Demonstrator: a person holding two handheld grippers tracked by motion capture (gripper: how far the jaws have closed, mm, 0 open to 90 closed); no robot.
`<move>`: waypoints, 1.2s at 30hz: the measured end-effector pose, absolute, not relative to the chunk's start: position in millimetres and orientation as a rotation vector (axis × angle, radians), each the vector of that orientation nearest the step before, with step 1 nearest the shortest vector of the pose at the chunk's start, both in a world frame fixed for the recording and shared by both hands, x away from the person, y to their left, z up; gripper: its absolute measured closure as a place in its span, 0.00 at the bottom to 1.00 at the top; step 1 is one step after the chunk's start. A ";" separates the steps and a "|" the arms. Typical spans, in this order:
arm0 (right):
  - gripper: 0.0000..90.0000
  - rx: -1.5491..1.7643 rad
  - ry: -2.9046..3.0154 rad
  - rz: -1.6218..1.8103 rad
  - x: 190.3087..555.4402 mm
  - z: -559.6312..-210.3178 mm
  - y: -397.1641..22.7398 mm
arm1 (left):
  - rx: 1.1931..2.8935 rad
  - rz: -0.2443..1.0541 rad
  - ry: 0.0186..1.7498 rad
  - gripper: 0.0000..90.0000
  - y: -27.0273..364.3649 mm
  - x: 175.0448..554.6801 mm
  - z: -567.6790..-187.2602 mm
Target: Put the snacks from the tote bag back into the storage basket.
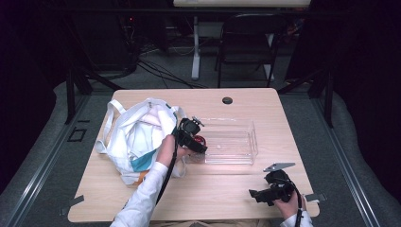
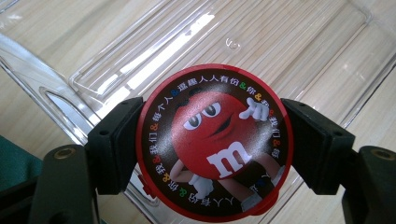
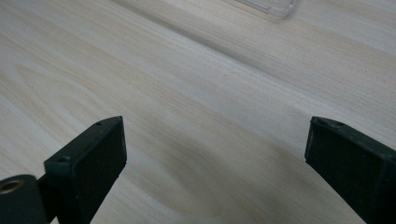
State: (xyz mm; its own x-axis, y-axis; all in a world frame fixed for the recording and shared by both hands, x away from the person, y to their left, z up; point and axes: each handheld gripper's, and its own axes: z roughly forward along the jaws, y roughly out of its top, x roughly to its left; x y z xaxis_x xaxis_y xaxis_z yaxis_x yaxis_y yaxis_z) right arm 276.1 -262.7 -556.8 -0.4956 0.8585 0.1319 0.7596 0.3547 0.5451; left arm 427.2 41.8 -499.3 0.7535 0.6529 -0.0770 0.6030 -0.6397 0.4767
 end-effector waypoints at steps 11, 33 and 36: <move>0.06 1.467 2.441 0.820 276.2 -556.3 -262.7 | 2.472 0.152 0.958 0.29 43.6 426.9 -502.2; 0.06 1.466 2.441 0.819 276.1 -556.4 -262.3 | 2.426 0.138 0.966 0.23 45.5 427.6 -494.1; 0.06 1.466 2.441 0.819 276.1 -556.4 -262.4 | 2.407 0.157 0.965 0.21 47.3 427.6 -487.1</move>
State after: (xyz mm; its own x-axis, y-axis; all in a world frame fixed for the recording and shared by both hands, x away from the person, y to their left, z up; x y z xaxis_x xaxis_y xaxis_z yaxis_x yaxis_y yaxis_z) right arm 276.1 -262.4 -556.4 -0.4984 0.8579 0.1251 0.7599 0.3627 0.5395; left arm 427.6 47.3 -487.1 0.7372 0.6700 -0.0877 0.6074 -0.6000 0.5206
